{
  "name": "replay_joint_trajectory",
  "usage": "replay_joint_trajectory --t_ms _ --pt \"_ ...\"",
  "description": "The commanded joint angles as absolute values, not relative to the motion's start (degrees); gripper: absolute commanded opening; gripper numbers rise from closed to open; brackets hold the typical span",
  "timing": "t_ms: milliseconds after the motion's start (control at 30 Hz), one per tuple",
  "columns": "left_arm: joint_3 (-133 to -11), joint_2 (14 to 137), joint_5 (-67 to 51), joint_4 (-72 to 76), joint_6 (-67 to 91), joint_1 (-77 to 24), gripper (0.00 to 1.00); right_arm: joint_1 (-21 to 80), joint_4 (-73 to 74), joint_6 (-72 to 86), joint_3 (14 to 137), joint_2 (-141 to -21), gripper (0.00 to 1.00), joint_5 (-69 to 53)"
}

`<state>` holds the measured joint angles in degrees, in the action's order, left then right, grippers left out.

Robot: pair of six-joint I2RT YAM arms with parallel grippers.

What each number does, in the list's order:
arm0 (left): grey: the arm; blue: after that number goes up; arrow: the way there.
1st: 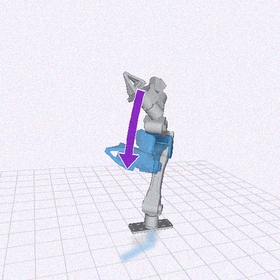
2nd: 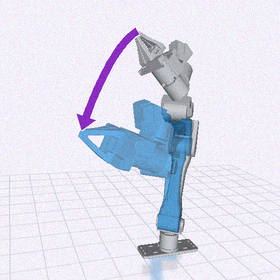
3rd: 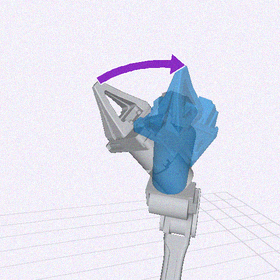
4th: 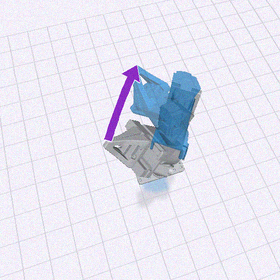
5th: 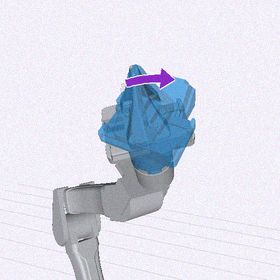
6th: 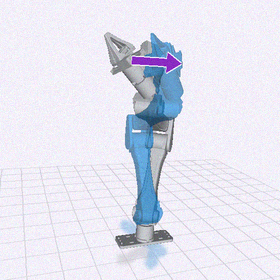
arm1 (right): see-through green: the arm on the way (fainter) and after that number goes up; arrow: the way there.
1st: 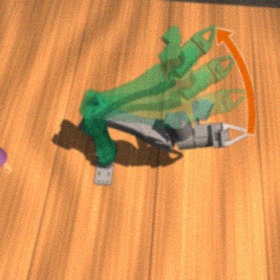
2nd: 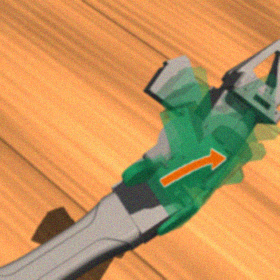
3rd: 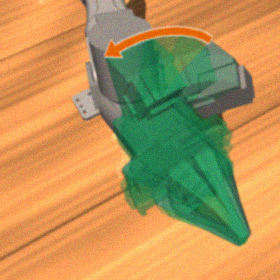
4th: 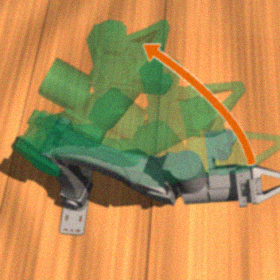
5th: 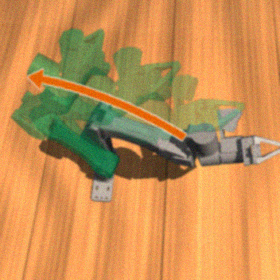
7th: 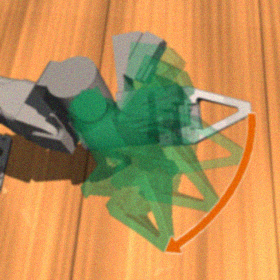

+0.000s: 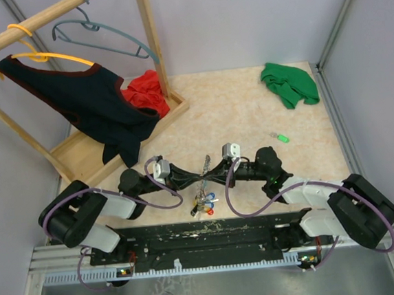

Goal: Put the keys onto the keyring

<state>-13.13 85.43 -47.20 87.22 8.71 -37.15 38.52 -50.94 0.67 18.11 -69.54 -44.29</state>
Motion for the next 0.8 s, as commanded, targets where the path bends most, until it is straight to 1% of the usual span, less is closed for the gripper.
replay_joint_trajectory --t_ms 0,100,200,333,467,600,767 --pt "-13.5 85.1 -48.6 98.4 9.0 -37.6 0.04 39.0 -50.4 -0.8 22.1 -68.0 0.00 -44.6" --pt "-13.2 83.3 -48.1 95.4 7.1 -37.6 0.11 38.9 -41.9 -4.6 23.8 -65.5 0.00 -43.9" --pt "-13.5 81.5 -47.8 90.1 5.0 -37.6 0.18 38.9 -29.7 -9.8 27.1 -63.1 0.00 -42.5" --pt "-14.1 80.0 -47.6 85.4 2.4 -37.6 0.22 38.9 -14.9 -15.2 32.7 -62.2 0.00 -41.7" --pt "-14.5 79.4 -47.8 82.5 1.1 -37.6 0.25 39.0 -4.2 -18.0 37.7 -63.2 0.00 -41.1" --pt "-15.5 78.4 -47.5 77.6 -0.5 -37.7 0.28 39.0 2.2 -19.2 41.3 -64.7 0.00 -40.9" --pt "-17.3 77.3 -46.2 70.2 -2.9 -38.4 0.31 39.2 4.6 -19.6 43.2 -65.2 0.00 -40.4"
